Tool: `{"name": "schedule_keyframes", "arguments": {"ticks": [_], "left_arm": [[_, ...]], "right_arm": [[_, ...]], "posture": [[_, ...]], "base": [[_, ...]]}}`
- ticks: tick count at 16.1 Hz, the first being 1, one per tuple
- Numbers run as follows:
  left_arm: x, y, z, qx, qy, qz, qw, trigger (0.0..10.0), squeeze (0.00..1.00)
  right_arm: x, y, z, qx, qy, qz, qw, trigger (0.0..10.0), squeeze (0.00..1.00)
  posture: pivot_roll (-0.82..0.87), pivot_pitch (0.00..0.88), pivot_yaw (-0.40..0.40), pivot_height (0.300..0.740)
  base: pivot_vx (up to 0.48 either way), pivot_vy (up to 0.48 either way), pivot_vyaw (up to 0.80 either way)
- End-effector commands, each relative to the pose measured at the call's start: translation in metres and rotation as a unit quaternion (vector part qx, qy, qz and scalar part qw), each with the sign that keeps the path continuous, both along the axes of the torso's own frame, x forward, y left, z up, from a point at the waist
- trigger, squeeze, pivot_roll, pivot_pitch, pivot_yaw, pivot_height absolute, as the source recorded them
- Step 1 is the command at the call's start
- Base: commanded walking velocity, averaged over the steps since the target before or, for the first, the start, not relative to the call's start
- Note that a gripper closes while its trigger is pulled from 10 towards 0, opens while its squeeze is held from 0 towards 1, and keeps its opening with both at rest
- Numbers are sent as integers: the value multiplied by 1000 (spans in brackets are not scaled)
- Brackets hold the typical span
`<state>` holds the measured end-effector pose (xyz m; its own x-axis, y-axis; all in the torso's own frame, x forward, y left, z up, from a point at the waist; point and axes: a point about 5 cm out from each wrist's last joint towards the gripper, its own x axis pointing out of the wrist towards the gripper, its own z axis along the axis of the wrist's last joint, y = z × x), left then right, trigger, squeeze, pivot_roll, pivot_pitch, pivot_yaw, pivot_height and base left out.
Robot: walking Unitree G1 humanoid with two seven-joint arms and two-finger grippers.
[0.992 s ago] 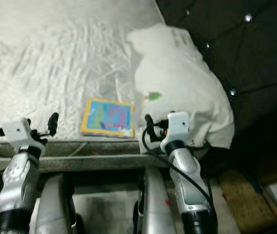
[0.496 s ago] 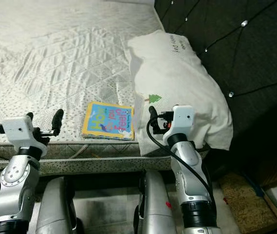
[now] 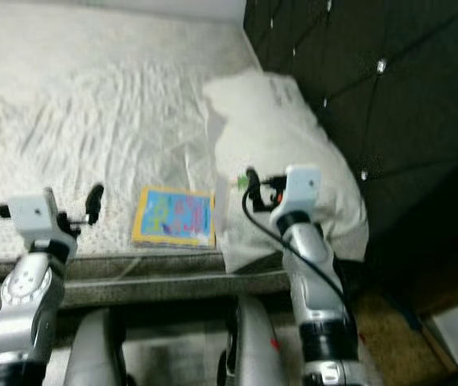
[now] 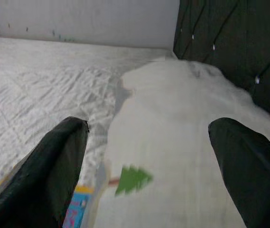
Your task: Clean up the room
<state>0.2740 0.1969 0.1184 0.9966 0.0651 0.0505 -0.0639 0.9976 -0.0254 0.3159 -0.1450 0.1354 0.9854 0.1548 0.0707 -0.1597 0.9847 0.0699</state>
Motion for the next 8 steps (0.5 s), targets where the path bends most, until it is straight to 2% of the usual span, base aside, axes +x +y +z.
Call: {"name": "schedule_keyframes", "arguments": {"ticks": [1,5,8], "left_arm": [[4,-6,2,-4,-5,-7,1000,10000,0],[5,-9,-1,11,-1,-12,1000,10000,0],[7,-16,-3,-28,11,-27,999,10000,0]], "right_arm": [[2,-8,2,-5,-3,-15,1000,10000,0],[1,-8,0,-5,-2,-17,1000,10000,0],[1,-9,-2,-7,-2,-21,1000,10000,0]], "posture": [[14,8,-120,654],[13,0,-112,698],[16,0,-108,737]], "base": [[0,0,0],[0,0,0],[0,0,0]]}}
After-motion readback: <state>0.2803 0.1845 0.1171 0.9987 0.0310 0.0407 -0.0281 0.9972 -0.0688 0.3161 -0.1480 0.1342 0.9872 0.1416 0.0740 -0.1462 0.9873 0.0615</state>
